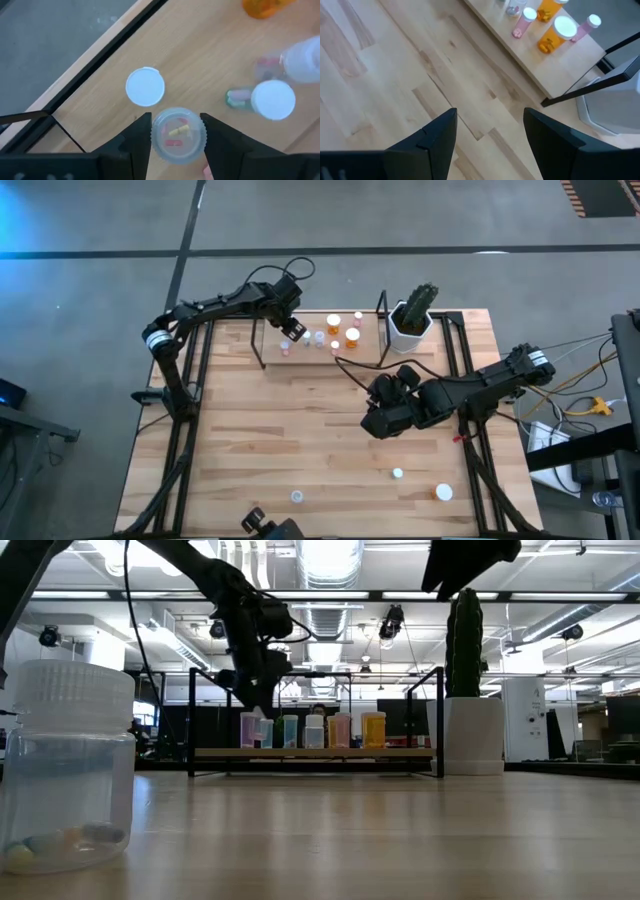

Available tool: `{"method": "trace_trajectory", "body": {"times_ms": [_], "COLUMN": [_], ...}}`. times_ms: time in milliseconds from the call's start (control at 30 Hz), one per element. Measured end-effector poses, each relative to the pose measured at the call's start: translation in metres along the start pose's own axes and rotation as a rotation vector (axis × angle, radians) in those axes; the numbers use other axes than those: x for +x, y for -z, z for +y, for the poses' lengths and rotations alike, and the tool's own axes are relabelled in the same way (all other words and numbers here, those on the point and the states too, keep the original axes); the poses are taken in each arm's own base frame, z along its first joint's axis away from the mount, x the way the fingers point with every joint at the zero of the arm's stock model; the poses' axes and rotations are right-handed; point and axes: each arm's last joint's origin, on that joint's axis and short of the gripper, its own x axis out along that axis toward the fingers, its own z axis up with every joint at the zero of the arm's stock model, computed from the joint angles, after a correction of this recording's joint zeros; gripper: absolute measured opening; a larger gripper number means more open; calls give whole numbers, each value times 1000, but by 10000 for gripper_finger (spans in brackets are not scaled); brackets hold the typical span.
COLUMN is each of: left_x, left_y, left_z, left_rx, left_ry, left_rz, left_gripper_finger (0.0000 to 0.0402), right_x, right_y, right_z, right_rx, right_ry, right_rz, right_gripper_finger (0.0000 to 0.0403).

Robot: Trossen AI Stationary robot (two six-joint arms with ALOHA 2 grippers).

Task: Pick and place medicine bottles onto shelf by color
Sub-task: Put the left transparent pill bottle on the shelf, then put the blue pill bottle on the shelf

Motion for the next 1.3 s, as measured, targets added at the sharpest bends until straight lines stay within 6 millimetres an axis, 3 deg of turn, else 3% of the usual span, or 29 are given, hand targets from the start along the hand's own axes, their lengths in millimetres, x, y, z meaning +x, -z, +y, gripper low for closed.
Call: {"method": "trace_trajectory", "body": {"times_ms": [367,867,1100,1300], "left_x": [0,2,-30,-79], "left_y": [-1,3,1,9], "left_z": [-3,-4,-2,-4], "left_rx": [-11,1,14,22], "left_ry": [31,48,75,91], "left_rz": [-11,7,-24,-143], "left_gripper_finger": [145,197,197,197], "right_x": [0,0,0,-4], "right_y": [-1,-2,-2,-2], "right_z": [0,2,1,3], "right_rx": [5,19,-5,-12], "right_ry": [1,-14,-20,-117], "right_rz": [-9,-22,-3,72], "right_gripper_finger": [219,219,219,219]}}
